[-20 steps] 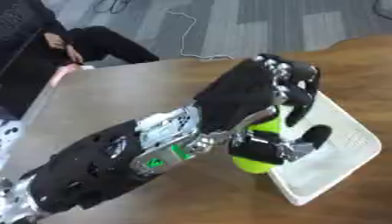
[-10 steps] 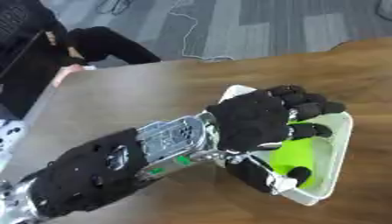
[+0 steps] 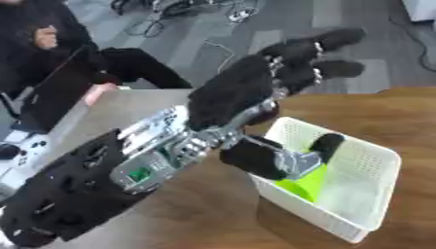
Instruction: Pick up objects on the table and place them in the box.
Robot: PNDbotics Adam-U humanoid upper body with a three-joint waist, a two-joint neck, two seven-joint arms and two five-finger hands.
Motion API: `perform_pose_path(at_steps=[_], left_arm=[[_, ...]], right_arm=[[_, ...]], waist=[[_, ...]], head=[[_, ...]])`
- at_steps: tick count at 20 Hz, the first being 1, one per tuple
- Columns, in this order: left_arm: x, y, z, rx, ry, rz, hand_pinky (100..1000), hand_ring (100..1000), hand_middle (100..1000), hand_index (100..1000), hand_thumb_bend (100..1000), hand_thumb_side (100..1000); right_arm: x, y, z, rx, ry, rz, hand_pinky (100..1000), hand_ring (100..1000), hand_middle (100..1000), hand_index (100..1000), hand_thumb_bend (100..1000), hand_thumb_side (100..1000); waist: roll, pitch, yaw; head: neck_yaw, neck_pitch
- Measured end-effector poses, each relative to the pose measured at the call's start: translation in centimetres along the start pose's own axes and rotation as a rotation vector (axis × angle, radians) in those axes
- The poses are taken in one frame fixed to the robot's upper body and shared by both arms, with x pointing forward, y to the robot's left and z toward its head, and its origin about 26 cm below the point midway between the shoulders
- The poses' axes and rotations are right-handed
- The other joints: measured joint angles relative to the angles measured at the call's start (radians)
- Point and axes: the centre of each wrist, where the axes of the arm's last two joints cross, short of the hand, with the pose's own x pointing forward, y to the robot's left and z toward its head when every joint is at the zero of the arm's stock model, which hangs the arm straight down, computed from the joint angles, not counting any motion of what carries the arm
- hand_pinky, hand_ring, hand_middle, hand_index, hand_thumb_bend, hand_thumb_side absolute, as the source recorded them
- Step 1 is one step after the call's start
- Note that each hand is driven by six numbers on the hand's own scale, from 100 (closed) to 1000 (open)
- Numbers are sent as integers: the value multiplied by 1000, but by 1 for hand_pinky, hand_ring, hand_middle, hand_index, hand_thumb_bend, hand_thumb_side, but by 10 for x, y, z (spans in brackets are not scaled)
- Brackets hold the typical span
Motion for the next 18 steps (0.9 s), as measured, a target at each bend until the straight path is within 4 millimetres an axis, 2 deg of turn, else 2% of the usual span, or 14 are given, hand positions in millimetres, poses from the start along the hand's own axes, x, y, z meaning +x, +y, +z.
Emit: perform_pose_path(at_steps=[2,4,6,7,10,11,12,15,17,18], left_arm=[[-2,-2,11,90,-23,95,867,923,970,918,100,670],[-3,-10,28,164,-28,182,854,906,961,927,111,678],[0,-22,47,226,-16,260,843,897,956,934,131,681],[2,-28,54,254,-9,292,816,866,932,918,172,667],[9,-43,70,362,6,371,783,825,895,893,206,670],[10,-46,72,392,5,387,773,817,884,883,193,776],[11,-47,71,421,1,398,767,813,885,874,208,666],[9,-45,64,479,-18,426,755,799,871,854,226,648],[7,-40,54,499,-41,466,768,806,880,826,177,664],[6,-39,51,495,-56,490,773,810,886,814,152,674]], right_arm=[[3,-1,6,-16,7,23,280,324,371,500,100,1000],[6,-2,12,-33,15,47,282,325,371,500,100,1000],[11,-5,20,-54,27,78,283,325,370,500,100,1000],[14,-6,22,-61,31,92,286,327,372,501,100,1000],[28,-15,32,-84,48,162,294,331,379,507,100,1000],[33,-18,35,-90,54,185,294,330,376,505,100,1000],[38,-22,37,-93,62,209,291,328,374,501,100,1000],[51,-31,44,-97,93,268,292,327,369,497,100,1000],[58,-37,52,-107,127,303,291,325,366,494,100,1000],[60,-40,55,-111,141,315,288,323,362,490,100,1000]], waist=[[-4,-29,20],[-20,-62,50],[-55,-92,91],[-75,-104,108],[-130,-134,166],[-148,-145,174],[-159,-157,183],[-163,-202,214],[-163,-235,225],[-162,-242,227]], head=[[-29,8],[-62,10],[-99,14],[-117,16],[-214,12],[-249,6],[-287,1],[-382,-1],[-430,-1],[-446,-2]])
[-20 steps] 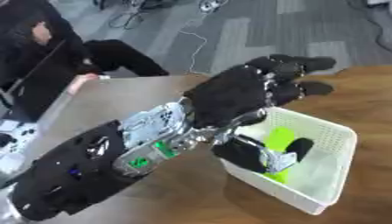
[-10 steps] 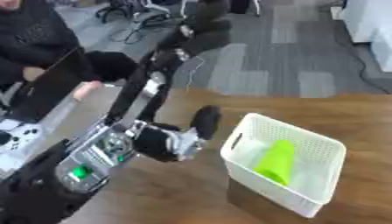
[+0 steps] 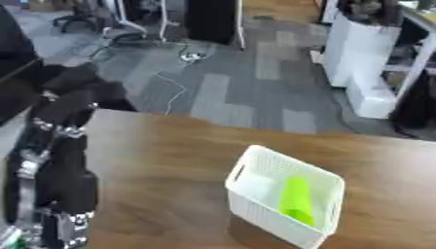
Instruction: Pick up objects on the table and place them in the box.
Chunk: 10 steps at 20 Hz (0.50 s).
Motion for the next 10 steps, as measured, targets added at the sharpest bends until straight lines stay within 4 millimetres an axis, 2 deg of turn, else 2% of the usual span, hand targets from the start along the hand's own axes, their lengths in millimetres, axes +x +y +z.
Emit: perform_pose_path(at_steps=[3,6,10], left_arm=[[-1,2,-10,-79,-29,69,791,825,906,788,100,728],[-2,3,-15,-195,-53,119,819,853,941,774,100,782],[-2,5,-16,-337,-68,171,827,866,965,788,100,785]], right_arm=[[1,-6,3,-1,18,29,273,310,336,463,100,1000],[8,-11,-3,50,15,85,264,305,316,442,100,1000],[14,-11,-18,152,12,157,261,304,301,411,100,1000]], waist=[[7,-8,0],[13,-16,-9],[22,-20,-25]], head=[[-13,-9],[4,-14],[33,7]])
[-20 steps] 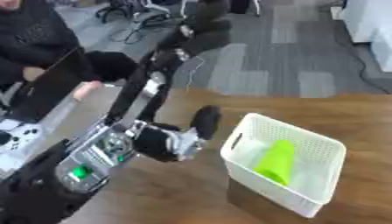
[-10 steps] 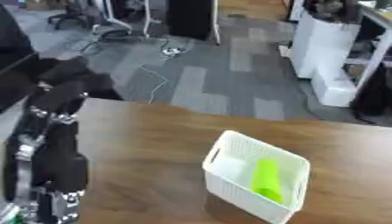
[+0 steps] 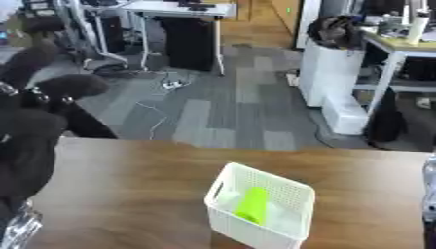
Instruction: Pick up objects on the table and place them in the box.
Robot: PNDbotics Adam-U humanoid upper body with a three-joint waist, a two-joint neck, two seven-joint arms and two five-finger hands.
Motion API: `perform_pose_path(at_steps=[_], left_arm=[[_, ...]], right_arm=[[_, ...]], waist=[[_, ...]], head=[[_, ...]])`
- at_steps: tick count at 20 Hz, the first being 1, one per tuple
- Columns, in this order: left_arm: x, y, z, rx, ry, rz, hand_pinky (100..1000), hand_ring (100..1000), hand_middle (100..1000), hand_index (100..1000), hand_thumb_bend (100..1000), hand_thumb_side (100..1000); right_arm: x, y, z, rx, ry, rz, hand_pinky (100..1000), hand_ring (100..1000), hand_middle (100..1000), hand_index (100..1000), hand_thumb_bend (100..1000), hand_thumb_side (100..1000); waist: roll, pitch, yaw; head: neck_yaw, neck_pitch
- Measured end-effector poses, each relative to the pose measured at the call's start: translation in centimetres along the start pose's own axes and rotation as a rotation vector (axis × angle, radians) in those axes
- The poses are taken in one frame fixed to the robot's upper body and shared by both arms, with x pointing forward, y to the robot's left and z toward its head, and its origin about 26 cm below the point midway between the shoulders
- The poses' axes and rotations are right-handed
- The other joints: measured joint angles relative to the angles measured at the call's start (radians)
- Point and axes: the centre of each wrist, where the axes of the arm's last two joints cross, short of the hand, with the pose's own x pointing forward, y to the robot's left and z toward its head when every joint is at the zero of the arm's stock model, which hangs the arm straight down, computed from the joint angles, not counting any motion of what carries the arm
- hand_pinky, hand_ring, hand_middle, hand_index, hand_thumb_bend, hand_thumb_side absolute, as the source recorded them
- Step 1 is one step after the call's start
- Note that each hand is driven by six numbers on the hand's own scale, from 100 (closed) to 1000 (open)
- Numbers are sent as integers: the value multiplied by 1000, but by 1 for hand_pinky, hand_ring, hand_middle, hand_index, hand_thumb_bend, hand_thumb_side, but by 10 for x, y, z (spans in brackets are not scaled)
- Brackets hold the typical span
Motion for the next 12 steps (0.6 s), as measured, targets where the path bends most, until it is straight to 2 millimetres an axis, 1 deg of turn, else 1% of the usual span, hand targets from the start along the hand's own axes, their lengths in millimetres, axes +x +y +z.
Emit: perform_pose_path(at_steps=[2,3,5,6,10,12], left_arm=[[0,2,0,-43,-6,24,825,865,966,794,100,781],[0,3,0,-59,-10,36,829,871,980,821,100,777],[0,4,0,-90,-19,62,830,874,985,829,100,778],[0,4,0,-102,-24,73,832,875,988,833,100,779],[0,8,-5,-135,-55,111,827,875,986,816,100,776],[1,13,-7,-120,-66,130,826,872,985,823,100,770]], right_arm=[[0,0,-4,44,11,18,264,307,299,399,100,1000],[0,1,-6,65,18,22,264,306,293,380,100,1000],[-2,2,-10,104,35,21,263,304,288,374,100,1000],[-2,3,-10,118,46,19,263,303,287,373,100,1000],[-2,5,-11,154,76,-15,262,302,290,411,100,1000],[-2,5,-10,154,80,-33,258,299,290,399,100,1000]], waist=[[0,0,-4],[0,0,-6],[0,1,-8],[0,1,-8],[-2,1,-7],[-5,1,-3]], head=[[6,8],[9,11],[9,13],[9,20],[7,40],[6,45]])
